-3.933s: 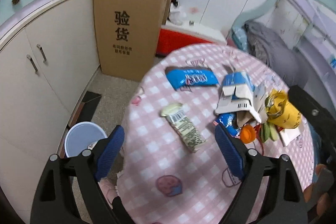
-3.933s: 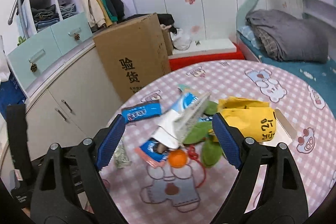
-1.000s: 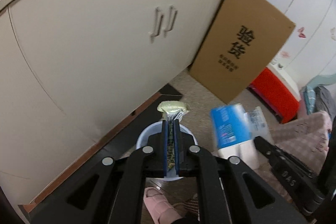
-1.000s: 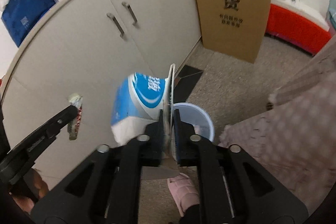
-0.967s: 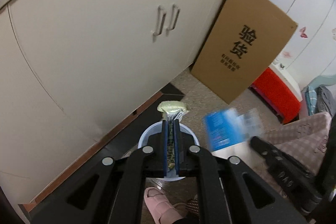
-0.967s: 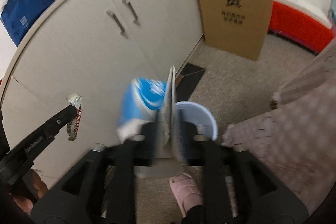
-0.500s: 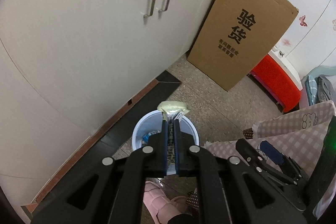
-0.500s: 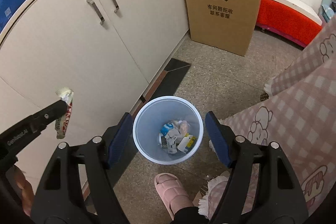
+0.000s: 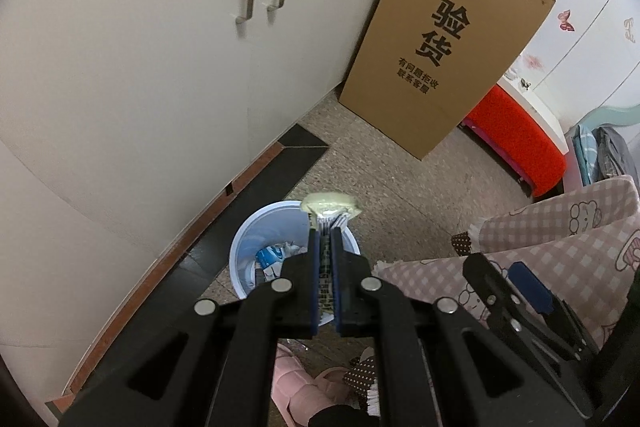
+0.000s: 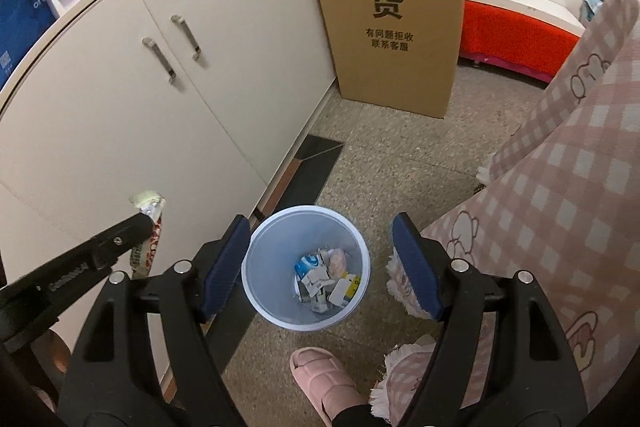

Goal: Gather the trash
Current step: 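Carry both items to the wastebasket and open both grippers over it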

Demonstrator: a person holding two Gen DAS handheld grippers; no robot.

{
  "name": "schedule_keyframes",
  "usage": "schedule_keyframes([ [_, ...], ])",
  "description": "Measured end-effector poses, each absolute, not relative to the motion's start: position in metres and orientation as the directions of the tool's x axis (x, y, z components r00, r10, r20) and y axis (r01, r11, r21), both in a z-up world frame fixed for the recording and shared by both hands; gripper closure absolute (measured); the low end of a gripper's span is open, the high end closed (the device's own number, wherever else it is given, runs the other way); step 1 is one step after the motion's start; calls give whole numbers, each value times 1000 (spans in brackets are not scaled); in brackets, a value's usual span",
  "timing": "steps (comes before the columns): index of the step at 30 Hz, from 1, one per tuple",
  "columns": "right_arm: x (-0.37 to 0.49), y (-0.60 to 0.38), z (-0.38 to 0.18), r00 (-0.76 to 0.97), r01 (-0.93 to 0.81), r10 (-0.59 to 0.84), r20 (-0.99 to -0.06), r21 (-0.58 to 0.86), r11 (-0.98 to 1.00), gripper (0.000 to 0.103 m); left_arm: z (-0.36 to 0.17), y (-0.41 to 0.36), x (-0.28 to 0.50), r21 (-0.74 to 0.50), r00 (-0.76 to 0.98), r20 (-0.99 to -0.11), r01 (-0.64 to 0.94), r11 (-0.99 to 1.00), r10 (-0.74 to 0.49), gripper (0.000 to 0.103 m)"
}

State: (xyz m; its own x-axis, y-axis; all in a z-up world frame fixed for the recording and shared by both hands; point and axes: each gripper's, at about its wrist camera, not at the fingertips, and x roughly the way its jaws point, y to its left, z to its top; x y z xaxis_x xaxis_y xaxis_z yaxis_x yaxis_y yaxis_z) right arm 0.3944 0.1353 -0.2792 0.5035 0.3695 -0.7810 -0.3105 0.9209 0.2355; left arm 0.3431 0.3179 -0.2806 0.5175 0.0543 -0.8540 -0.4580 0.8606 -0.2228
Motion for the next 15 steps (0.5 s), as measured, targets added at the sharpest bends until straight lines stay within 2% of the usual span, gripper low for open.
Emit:
schedule_keyframes([
  [3, 396, 131, -277, 520, -303, 366, -771, 234, 924, 30, -283, 316, 351, -228, 518, -854, -451, 863, 46, 97],
  [5, 397, 129, -276, 525, -299, 363, -769, 232, 925, 29, -286, 317, 358, -234, 521, -853, -455, 859, 44, 90],
  [6, 397, 128, -277, 525, -296, 364, -769, 236, 925, 29, -288, 318, 361, -234, 511, -859, -462, 856, 41, 83],
  [8, 398, 126, -277, 522, -295, 367, -770, 240, 925, 29, -293, 320, 365, -241, 495, -868, -473, 848, 30, 44],
  [9, 398, 126, -277, 523, -295, 366, -770, 240, 925, 29, -294, 321, 364, -237, 497, -867, -480, 844, 39, 41],
  [15, 397, 126, -275, 523, -297, 372, -767, 245, 923, 29, -293, 318, 355, -211, 497, -864, -491, 845, 73, 41],
])
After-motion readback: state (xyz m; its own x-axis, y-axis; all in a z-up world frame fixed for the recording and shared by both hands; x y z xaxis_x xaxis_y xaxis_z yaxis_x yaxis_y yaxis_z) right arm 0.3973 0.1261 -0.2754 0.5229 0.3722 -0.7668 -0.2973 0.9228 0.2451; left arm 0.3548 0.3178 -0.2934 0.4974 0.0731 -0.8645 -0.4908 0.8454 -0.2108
